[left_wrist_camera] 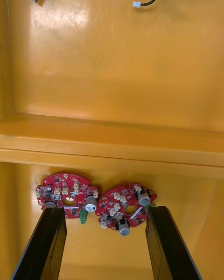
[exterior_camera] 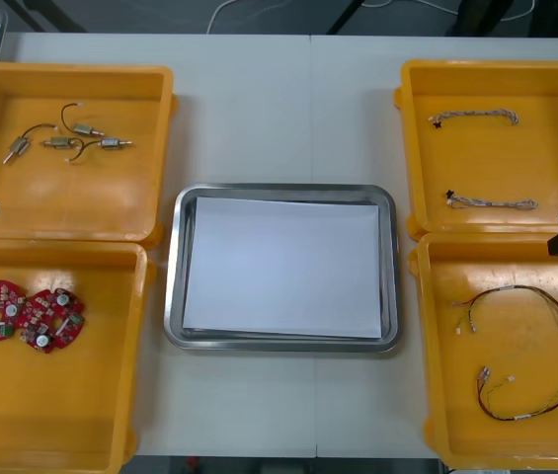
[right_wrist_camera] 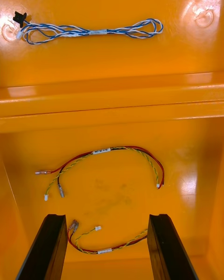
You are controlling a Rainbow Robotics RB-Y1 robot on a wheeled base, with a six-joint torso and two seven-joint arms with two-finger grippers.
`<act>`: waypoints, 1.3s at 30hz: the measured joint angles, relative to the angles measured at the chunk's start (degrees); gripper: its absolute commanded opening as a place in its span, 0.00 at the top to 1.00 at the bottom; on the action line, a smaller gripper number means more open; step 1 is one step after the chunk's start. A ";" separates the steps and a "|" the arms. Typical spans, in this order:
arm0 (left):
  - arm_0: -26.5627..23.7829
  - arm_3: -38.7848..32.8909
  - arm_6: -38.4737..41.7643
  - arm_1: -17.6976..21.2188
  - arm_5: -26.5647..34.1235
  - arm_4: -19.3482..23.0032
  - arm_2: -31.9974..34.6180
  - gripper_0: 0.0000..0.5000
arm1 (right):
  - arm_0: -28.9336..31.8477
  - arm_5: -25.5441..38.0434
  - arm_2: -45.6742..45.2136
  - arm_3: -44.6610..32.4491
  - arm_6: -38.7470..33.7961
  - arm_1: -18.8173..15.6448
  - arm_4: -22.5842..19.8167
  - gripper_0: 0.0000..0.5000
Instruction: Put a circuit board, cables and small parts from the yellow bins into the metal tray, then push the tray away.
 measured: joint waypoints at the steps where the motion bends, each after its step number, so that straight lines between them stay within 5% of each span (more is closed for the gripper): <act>1: 0.00 0.00 0.00 0.00 0.00 0.00 0.00 0.00 | 0.00 0.00 0.00 0.00 0.00 0.00 0.00 0.00; 39: 0.00 0.00 0.00 0.00 0.00 0.00 0.00 0.00 | 0.00 0.00 0.00 0.00 0.00 0.00 0.00 0.00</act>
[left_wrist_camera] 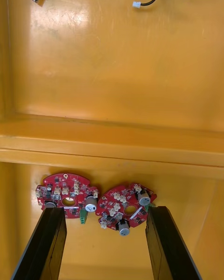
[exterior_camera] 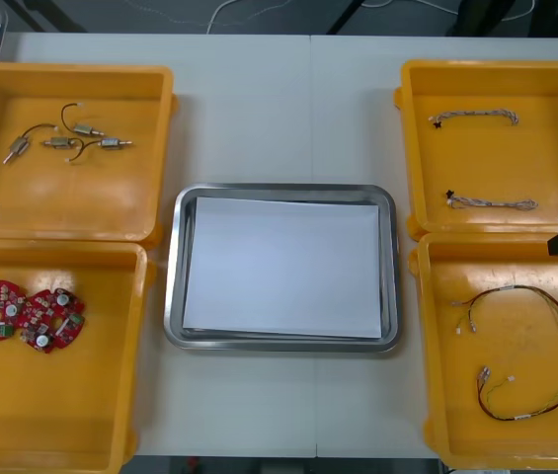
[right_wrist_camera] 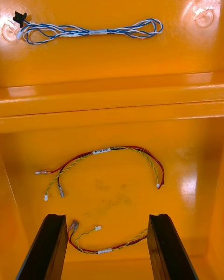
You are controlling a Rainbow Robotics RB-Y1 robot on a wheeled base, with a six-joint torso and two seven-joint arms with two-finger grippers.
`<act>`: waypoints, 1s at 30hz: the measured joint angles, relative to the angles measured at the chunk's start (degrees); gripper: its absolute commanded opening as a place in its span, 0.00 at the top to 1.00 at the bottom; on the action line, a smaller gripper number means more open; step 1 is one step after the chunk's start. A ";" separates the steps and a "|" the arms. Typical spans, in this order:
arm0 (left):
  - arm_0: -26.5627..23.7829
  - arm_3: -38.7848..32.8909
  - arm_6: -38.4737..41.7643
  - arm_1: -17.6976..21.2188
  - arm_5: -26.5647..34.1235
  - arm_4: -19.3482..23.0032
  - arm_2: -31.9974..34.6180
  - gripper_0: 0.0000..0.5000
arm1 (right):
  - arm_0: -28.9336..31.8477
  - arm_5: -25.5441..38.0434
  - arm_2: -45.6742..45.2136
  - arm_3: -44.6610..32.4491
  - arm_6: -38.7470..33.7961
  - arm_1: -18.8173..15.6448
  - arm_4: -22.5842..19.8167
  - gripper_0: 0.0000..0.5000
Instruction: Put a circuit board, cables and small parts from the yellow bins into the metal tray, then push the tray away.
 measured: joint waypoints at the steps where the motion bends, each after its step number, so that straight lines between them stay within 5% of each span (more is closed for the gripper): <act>1: 0.00 0.00 0.00 0.00 0.00 0.00 0.00 0.00 | 0.00 0.00 0.00 0.00 0.00 0.00 0.00 0.00; 30: 0.00 0.00 0.00 0.00 0.00 0.00 0.00 0.00 | 0.00 0.00 0.00 0.00 0.00 0.00 0.00 0.00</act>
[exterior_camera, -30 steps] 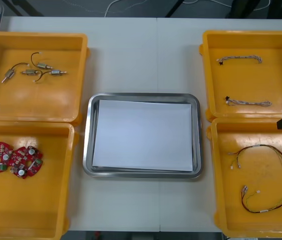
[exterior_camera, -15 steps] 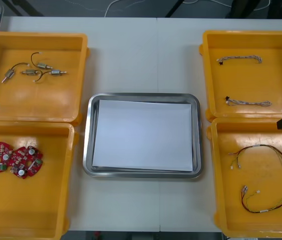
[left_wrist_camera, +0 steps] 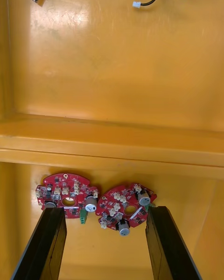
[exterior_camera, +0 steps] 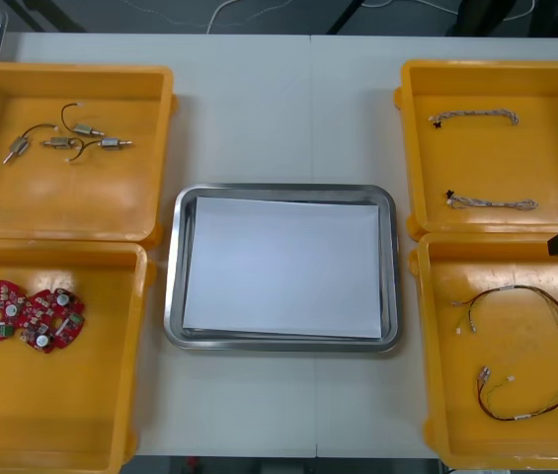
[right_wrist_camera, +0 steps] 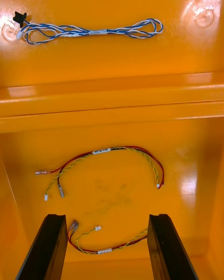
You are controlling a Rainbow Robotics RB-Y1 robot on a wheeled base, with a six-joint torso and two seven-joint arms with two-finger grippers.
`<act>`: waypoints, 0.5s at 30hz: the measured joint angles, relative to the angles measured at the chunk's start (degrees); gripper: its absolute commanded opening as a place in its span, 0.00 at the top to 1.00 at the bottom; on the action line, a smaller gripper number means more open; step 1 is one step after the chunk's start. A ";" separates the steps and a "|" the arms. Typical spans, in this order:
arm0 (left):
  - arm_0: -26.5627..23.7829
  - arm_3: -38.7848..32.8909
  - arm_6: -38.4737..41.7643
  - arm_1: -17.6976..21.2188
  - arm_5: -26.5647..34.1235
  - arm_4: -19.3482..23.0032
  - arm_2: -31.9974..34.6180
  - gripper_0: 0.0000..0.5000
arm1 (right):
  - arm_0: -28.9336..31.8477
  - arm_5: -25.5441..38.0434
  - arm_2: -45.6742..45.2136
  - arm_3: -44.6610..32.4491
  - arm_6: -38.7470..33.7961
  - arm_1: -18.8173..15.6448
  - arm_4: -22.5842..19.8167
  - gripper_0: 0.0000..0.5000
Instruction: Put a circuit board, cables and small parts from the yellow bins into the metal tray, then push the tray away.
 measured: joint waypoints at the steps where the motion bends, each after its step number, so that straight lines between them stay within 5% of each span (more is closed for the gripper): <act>1: 0.00 0.00 0.00 0.00 0.00 0.00 0.00 0.00 | 0.00 0.00 0.00 0.00 0.00 0.00 0.00 0.00; 15: 0.00 0.00 0.00 0.00 0.00 0.00 0.00 0.00 | 0.00 0.00 0.00 0.00 0.00 0.00 0.00 0.00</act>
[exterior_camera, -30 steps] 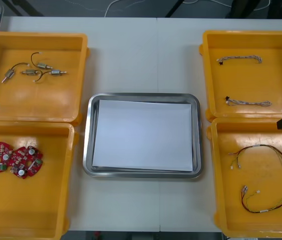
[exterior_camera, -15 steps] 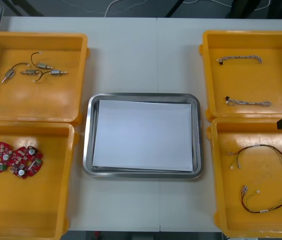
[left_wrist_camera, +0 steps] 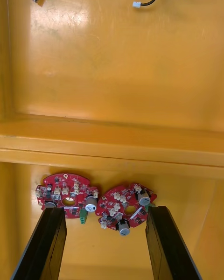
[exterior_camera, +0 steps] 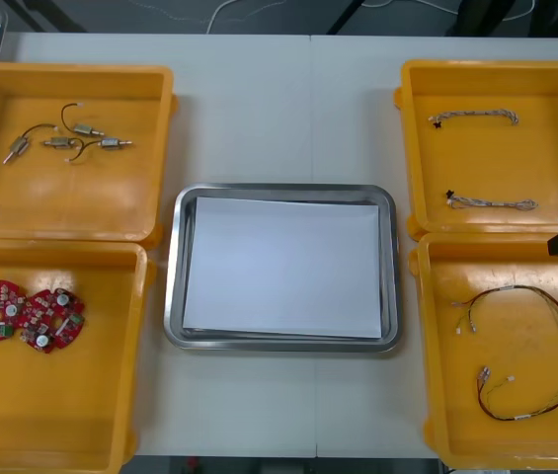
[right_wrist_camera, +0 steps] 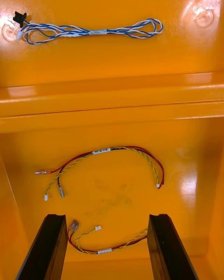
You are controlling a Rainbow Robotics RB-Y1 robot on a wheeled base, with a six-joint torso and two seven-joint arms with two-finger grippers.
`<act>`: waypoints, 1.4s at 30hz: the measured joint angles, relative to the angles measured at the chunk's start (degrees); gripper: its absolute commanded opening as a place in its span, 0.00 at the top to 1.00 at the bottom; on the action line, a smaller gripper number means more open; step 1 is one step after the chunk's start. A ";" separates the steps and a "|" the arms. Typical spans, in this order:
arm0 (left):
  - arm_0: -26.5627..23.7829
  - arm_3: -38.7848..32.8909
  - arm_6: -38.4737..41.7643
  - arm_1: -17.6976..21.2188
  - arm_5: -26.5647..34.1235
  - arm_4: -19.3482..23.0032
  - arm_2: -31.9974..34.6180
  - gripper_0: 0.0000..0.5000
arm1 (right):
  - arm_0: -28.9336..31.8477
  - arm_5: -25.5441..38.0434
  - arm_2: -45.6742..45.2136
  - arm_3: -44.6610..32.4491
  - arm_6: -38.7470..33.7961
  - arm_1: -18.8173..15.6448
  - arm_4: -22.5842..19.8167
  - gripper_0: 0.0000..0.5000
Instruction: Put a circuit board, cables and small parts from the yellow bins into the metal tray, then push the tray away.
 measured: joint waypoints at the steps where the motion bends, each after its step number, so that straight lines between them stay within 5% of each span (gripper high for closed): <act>1: 0.00 0.00 0.00 0.00 0.00 0.00 0.00 0.00 | 0.00 0.00 0.00 0.00 0.00 0.00 0.00 0.00; 42: 0.00 0.00 0.00 0.00 0.00 0.00 0.00 0.00 | 0.00 0.00 0.00 0.00 0.00 0.00 0.00 0.00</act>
